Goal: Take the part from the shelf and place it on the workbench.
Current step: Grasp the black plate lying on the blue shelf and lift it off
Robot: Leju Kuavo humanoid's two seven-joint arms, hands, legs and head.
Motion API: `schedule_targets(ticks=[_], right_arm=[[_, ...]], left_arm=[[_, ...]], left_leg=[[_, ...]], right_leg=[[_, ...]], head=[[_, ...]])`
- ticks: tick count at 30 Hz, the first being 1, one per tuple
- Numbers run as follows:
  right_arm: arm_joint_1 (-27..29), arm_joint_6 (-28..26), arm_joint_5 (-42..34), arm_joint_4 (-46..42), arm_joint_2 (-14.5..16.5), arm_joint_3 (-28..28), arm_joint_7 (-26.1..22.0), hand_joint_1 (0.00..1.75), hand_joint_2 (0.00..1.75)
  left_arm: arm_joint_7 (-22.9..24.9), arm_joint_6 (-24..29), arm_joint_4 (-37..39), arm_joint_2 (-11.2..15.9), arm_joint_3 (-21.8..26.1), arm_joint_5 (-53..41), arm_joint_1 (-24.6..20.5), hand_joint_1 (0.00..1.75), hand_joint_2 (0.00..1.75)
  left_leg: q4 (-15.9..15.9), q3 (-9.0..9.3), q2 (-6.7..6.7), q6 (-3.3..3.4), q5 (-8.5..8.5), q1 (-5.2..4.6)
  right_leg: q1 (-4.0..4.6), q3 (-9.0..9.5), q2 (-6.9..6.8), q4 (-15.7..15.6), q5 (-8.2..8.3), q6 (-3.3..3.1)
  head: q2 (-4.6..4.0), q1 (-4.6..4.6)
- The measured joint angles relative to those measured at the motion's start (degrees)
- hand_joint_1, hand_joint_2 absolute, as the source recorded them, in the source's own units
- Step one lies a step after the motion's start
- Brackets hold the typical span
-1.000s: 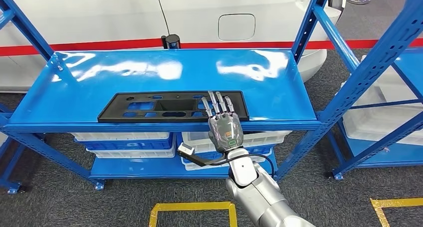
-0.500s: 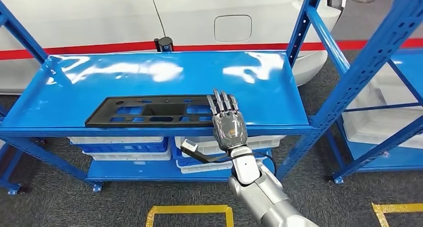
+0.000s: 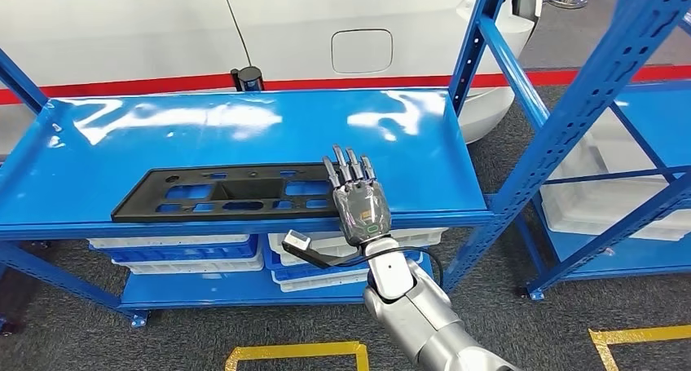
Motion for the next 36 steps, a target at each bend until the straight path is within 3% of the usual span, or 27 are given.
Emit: schedule_targets(ticks=[1, 2, 3, 5, 6, 7, 8, 9, 11, 13, 15, 20, 26, 31, 36], right_arm=[[0.0, -0.01, 0.0, 0.0, 0.01, 0.0, -0.01, 0.0, 1.75], [-0.06, -0.02, 0.0, 0.0, 0.02, 0.01, -0.03, 0.26, 1.75], [-0.12, -0.03, 0.0, 0.0, 0.01, 0.01, -0.08, 0.7, 1.31], [-0.04, -0.04, -0.01, 0.07, -0.07, -0.01, -0.36, 1.57, 0.44], [0.14, -0.05, -0.01, 0.13, -0.14, -0.04, -0.62, 1.75, 0.0], [0.38, -0.06, -0.01, 0.21, -0.21, -0.07, -0.94, 1.75, 0.0], [0.61, -0.07, -0.01, 0.26, -0.28, -0.11, -1.27, 1.75, 0.0], [0.78, -0.08, -0.01, 0.3, -0.33, -0.14, -1.6, 1.75, 0.0], [0.93, -0.15, -0.01, 0.31, -0.36, -0.18, -2.11, 1.69, 0.0], [0.97, -0.27, -0.01, 0.32, -0.31, -0.18, -2.42, 1.64, 0.0], [1.04, -0.35, 0.0, 0.34, -0.24, -0.17, -2.54, 1.64, 0.0], [1.01, -0.51, 0.01, 0.35, -0.2, -0.16, -2.58, 1.64, 0.0], [0.5, -1.18, 0.01, 0.35, -0.2, -0.16, -2.63, 1.63, 0.0], [0.27, -1.21, 0.01, 0.35, -0.19, -0.16, -2.63, 1.49, 0.0], [0.33, -1.24, 0.01, 0.49, -0.19, -0.16, -2.61, 1.46, 0.0]], left_arm=[[0.0, 0.01, 0.0, -0.03, 0.0, 0.0, 0.03, 0.0, 0.0], [-0.02, 0.01, 0.0, -0.06, 0.0, 0.0, 0.06, 0.0, 0.0], [-0.21, 0.03, 0.0, -0.08, 0.01, 0.01, 0.05, 0.0, 0.0], [-1.72, 0.42, -0.01, -0.09, 0.08, 0.02, 0.03, 0.0, 0.0], [-3.65, 1.28, -0.02, -0.1, 0.2, 0.05, 0.05, 0.0, 0.0], [-6.32, 2.77, -0.03, -0.17, 0.37, 0.07, 0.1, 0.0, 0.0], [-9.55, 4.98, -0.04, -0.3, 0.57, 0.03, 0.13, 0.0, 0.0], [-12.56, 7.43, -0.04, -0.49, 0.8, -0.01, 0.14, 0.0, 0.0], [-16.2, 11.42, -0.04, -0.85, 1.26, -0.08, 0.06, 0.0, 0.87], [-17.62, 13.97, -0.05, -1.1, 1.85, 0.0, 0.04, 0.0, 1.75], [-18.65, 16.12, -0.05, -1.28, 2.46, 0.08, 0.08, 0.0, 1.75], [-19.38, 17.47, -0.06, -1.67, 3.27, 0.09, 0.08, 0.0, 1.75], [-19.41, 17.52, -0.05, -1.79, 3.69, 0.09, 0.09, 0.0, 1.75], [-19.43, 17.62, -0.05, -1.87, 3.89, 0.09, 0.09, 0.0, 1.75], [-20.75, 19.45, -0.06, -1.9, 4.59, 0.65, 0.1, 0.0, 1.75]], left_leg=[[-0.42, 0.24, 0.02, 0.11, 0.19, 0.05], [-0.88, 0.58, 0.04, 0.26, 0.4, 0.15], [-1.33, 0.91, 0.07, 0.42, 0.6, 0.28], [-1.67, 1.2, 0.09, 0.67, 0.71, 0.37], [-1.65, 1.2, 0.08, 0.72, 0.65, 0.34], [-1.63, 1.23, 0.06, 0.74, 0.57, 0.32], [-1.61, 1.29, -0.01, 0.71, 0.46, 0.32], [-1.59, 1.43, -0.09, 0.6, 0.34, 0.34], [-1.48, 1.79, -0.25, 0.17, -0.04, 0.25], [-1.26, 1.96, -0.3, -0.2, -0.47, 0.06], [-1.1, 1.96, -0.3, -0.23, -0.7, 0.09], [-1.5, 2.26, -0.23, -0.26, -0.69, 0.27], [-1.66, 2.45, -0.21, -1.08, -0.71, 0.43], [-1.66, 2.57, -0.19, -1.17, -0.73, 0.32], [-1.64, 2.59, -0.2, -1.16, -0.73, 0.13]], right_leg=[[-0.04, -0.05, -0.07, 0.09, -0.15, 0.28], [-0.04, -0.46, -0.16, 0.94, -0.64, 0.46], [-0.05, -1.45, -0.24, 2.91, -1.58, 0.55], [-0.17, -5.26, -0.35, 10.12, -4.42, 0.48], [-0.25, -7.35, -0.35, 13.81, -5.55, 0.56], [-0.3, -8.83, -0.36, 16.15, -5.98, 0.82], [-0.39, -9.16, -0.38, 16.11, -5.39, 1.29], [-0.51, -8.26, -0.43, 13.67, -3.93, 1.85], [-0.74, -4.51, -0.67, 5.37, -0.29, 2.57], [-0.86, -2.01, -0.87, 0.3, 1.7, 2.09], [-0.84, -1.54, -0.87, -0.53, 2.13, 1.47], [-0.64, -1.54, -0.74, -0.53, 2.01, 1.16], [-0.44, -1.39, -0.74, -0.52, 1.9, 0.64], [-0.5, -1.26, -0.73, -0.53, 1.9, 0.58], [-0.66, -1.25, -0.73, -0.53, 1.91, 0.59]], head=[[0.0, 0.03], [-0.01, 0.1], [-0.01, 0.3], [-0.01, 0.76], [0.0, 0.95], [0.0, 1.05], [0.0, 1.14], [0.0, 1.24], [0.0, 1.42], [0.0, 1.42], [0.0, 1.24], [0.0, 0.94], [-0.01, 0.89], [0.0, 0.9], [0.0, 0.89]])
